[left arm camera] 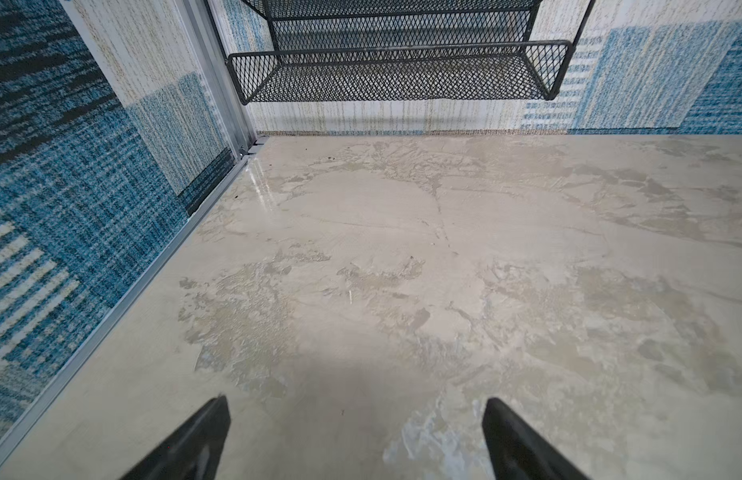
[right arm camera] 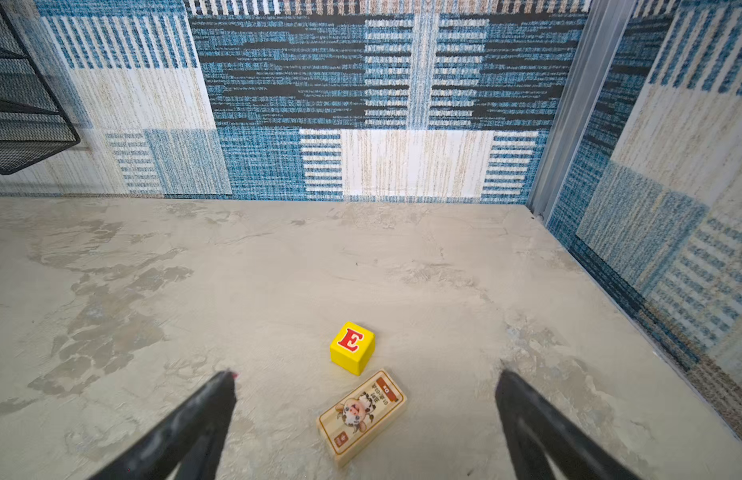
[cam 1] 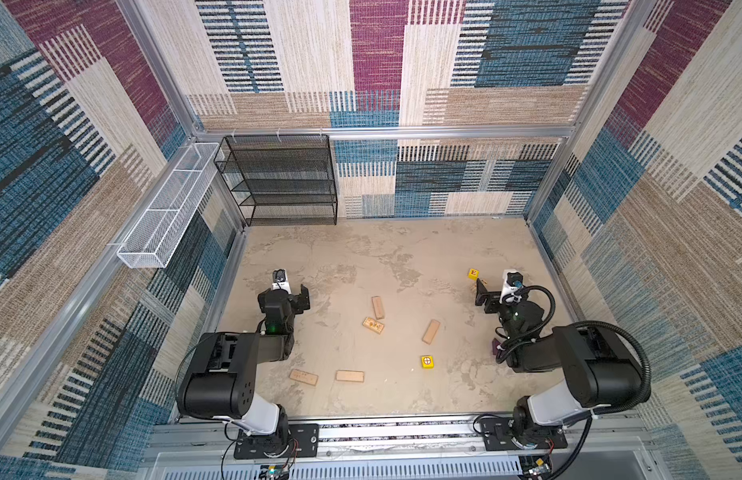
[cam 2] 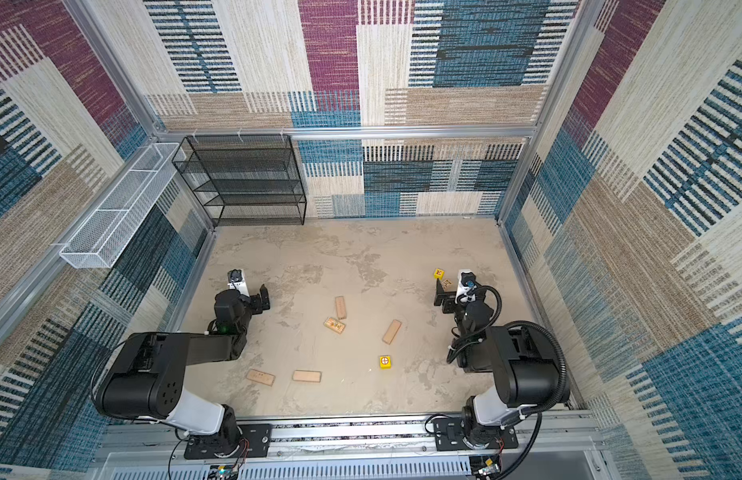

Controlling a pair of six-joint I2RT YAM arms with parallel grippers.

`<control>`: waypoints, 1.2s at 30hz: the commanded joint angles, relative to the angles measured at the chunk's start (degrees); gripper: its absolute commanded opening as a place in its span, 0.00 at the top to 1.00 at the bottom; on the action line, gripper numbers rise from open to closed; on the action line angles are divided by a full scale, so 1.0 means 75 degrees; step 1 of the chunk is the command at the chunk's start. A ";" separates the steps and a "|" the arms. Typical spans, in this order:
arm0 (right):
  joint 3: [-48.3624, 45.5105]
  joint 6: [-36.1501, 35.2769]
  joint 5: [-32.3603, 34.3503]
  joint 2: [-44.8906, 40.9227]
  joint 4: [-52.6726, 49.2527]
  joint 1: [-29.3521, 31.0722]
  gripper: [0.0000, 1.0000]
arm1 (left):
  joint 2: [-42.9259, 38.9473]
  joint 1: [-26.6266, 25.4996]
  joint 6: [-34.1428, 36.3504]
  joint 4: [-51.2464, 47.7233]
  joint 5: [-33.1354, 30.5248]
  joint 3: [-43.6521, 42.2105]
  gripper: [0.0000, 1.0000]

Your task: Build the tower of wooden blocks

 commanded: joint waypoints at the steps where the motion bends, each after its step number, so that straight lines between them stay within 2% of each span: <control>1: 0.0025 0.0085 0.0019 -0.0013 0.0274 -0.0002 0.00 | -0.0003 0.0000 0.0028 0.0076 0.0074 0.0032 0.01; 33: 0.0028 0.0085 0.0025 -0.0007 0.0274 -0.0002 0.00 | -0.0001 0.0001 0.0028 0.0041 0.0092 0.0054 0.01; 36: 0.0022 0.0085 0.0029 -0.0007 0.0273 -0.0002 0.00 | -0.0002 0.0012 0.0028 0.0056 0.0088 0.0044 0.03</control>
